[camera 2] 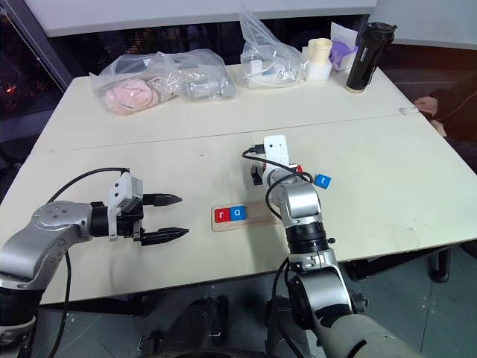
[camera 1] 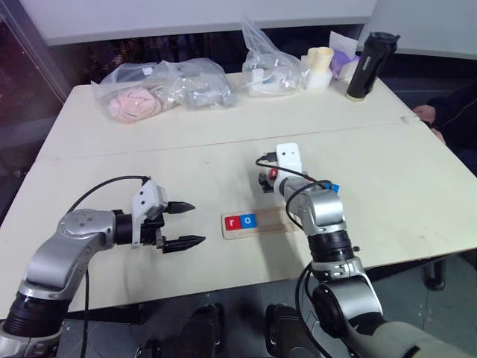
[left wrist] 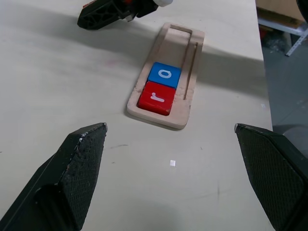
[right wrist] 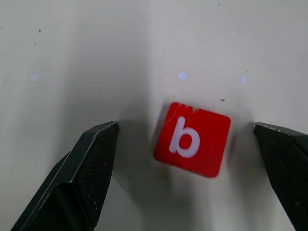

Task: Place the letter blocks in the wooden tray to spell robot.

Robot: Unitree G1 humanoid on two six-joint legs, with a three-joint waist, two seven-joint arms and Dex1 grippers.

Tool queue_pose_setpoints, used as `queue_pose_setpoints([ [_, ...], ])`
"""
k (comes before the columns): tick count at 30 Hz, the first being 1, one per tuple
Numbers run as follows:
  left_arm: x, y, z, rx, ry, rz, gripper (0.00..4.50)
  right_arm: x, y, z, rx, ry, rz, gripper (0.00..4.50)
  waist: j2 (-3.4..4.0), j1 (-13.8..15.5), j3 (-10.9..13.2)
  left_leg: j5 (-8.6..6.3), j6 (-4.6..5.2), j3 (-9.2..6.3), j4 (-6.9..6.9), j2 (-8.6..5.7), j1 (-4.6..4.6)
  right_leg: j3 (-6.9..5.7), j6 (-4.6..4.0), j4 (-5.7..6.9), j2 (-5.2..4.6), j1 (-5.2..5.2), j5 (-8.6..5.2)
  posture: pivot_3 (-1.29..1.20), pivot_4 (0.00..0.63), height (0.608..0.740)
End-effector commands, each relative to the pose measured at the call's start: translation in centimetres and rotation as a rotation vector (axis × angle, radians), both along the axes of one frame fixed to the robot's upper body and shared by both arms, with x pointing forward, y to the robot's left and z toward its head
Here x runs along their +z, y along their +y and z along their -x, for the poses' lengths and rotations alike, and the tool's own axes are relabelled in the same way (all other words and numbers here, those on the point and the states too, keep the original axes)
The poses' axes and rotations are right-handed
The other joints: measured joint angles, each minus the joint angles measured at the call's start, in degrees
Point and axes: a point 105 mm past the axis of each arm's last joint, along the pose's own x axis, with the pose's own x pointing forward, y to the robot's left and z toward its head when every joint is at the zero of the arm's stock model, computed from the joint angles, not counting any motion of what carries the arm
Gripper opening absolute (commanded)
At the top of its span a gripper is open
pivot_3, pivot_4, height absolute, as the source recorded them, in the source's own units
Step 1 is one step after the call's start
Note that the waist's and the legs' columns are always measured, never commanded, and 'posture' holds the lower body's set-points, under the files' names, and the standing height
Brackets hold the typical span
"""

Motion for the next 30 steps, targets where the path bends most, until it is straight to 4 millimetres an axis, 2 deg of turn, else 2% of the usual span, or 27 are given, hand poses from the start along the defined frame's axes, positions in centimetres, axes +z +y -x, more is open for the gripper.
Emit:
queue_pose_setpoints([
  [1, 1.2, 0.1, -0.1, 0.004, -0.06, -0.001, 4.46, -0.5, -0.1, -0.2, -0.037, 0.033, -0.024, 4.5, -0.01, 0.0, 0.0, 0.0, 0.0, 0.0, 0.01, 0.0, 0.02, 0.0, 0.0, 0.02, 0.0, 0.01, 0.0, 0.0, 0.15, 0.725],
  [4, 0.9, 0.1, -0.1, 0.008, -0.066, -0.014, 4.46, -1.1, -0.2, 0.0, -0.056, 0.07, -0.042, 4.5, -0.01, 0.0, 0.0, 0.01, -0.01, 0.0, 0.03, 0.0, 0.06, 0.01, 0.0, 0.09, 0.0, 0.03, 0.0, 0.0, 0.15, 0.725],
  [5, 0.9, 0.0, -0.1, 0.008, -0.068, -0.017, 4.5, -1.2, -0.2, 0.1, -0.055, 0.072, -0.04, 3.93, -0.02, 0.1, 0.0, 0.02, -0.01, -0.01, 0.04, 0.0, 0.06, 0.01, -0.01, 0.1, 0.0, 0.03, 0.0, 0.0, 0.15, 0.725],
  [7, 0.9, -0.1, -0.2, 0.009, -0.07, -0.015, 4.5, -1.3, -0.2, 0.4, -0.053, 0.085, -0.044, 3.2, -0.02, 0.0, 0.0, 0.02, -0.02, -0.01, 0.05, -0.01, 0.06, 0.01, -0.01, 0.09, 0.0, 0.04, -0.01, 0.0, 0.15, 0.725],
  [9, 0.8, -0.1, -0.3, 0.01, -0.073, -0.013, 4.5, -1.3, -0.1, 0.7, -0.051, 0.092, -0.044, 2.01, -0.02, 0.0, 0.0, 0.02, -0.02, -0.01, 0.04, -0.01, 0.06, 0.02, -0.01, 0.09, 0.0, 0.03, -0.01, 0.0, 0.15, 0.725],
  [11, 0.8, -0.3, -0.4, 0.008, -0.074, -0.01, 4.5, -1.2, 0.0, 1.0, -0.039, 0.098, -0.046, 1.17, -0.02, -0.1, 0.0, 0.02, -0.02, -0.01, -0.01, 0.0, 0.06, 0.02, -0.01, 0.1, 0.0, 0.01, -0.02, 0.0, 0.15, 0.725],
  [13, 0.7, -0.5, -0.4, -0.001, -0.073, -0.007, 4.5, -0.3, -0.3, 1.1, -0.019, 0.065, -0.014, 1.18, -0.02, -0.1, 0.0, 0.02, -0.02, -0.01, -0.07, 0.0, 0.06, 0.02, -0.02, 0.13, 0.0, -0.04, -0.02, 0.0, 0.15, 0.725],
  [16, 0.7, -0.8, -0.6, -0.011, -0.074, -0.002, 4.5, 2.8, -1.7, 1.4, 0.017, -0.03, 0.051, 1.18, 0.02, 0.1, 0.0, 0.02, -0.02, -0.01, -0.09, -0.01, 0.03, 0.02, -0.03, 0.15, -0.01, -0.07, -0.03, 0.0, 0.15, 0.725],
  [18, 0.6, -1.0, -0.7, -0.021, -0.069, 0.006, 4.5, 4.3, -3.2, 2.6, 0.03, -0.04, 0.063, 1.18, 0.05, 0.5, 0.1, 0.02, -0.01, -0.01, -0.06, -0.02, -0.02, 0.01, -0.02, 0.14, -0.02, -0.08, -0.04, 0.0, 0.15, 0.725],
  [21, 0.6, -1.3, -0.8, -0.035, -0.067, 0.01, 4.5, 5.4, -5.5, 5.1, 0.039, -0.022, 0.09, 1.18, 0.03, 0.5, 0.1, 0.02, -0.01, 0.0, -0.03, -0.04, -0.08, 0.01, 0.01, 0.09, -0.05, -0.08, -0.06, 0.0, 0.15, 0.725],
  [25, 0.8, -1.5, -0.9, -0.06, -0.064, 0.03, 4.5, 4.8, -9.1, 9.2, 0.028, 0.022, 0.136, 1.18, -0.02, 0.5, 0.1, 0.01, 0.0, -0.03, -0.09, -0.04, -0.09, -0.02, 0.1, 0.05, -0.1, -0.07, -0.16, 0.0, 0.15, 0.725],
  [30, 1.8, -1.9, -0.3, -0.119, -0.05, 0.094, 4.5, 2.4, -11.4, 12.4, -0.022, 0.077, 0.158, 1.18, -0.03, 0.2, 0.1, -0.01, 0.01, 0.01, -0.17, 0.04, -0.12, -0.01, 0.1, -0.23, -0.16, -0.05, -0.18, 0.0, 0.15, 0.725],
])
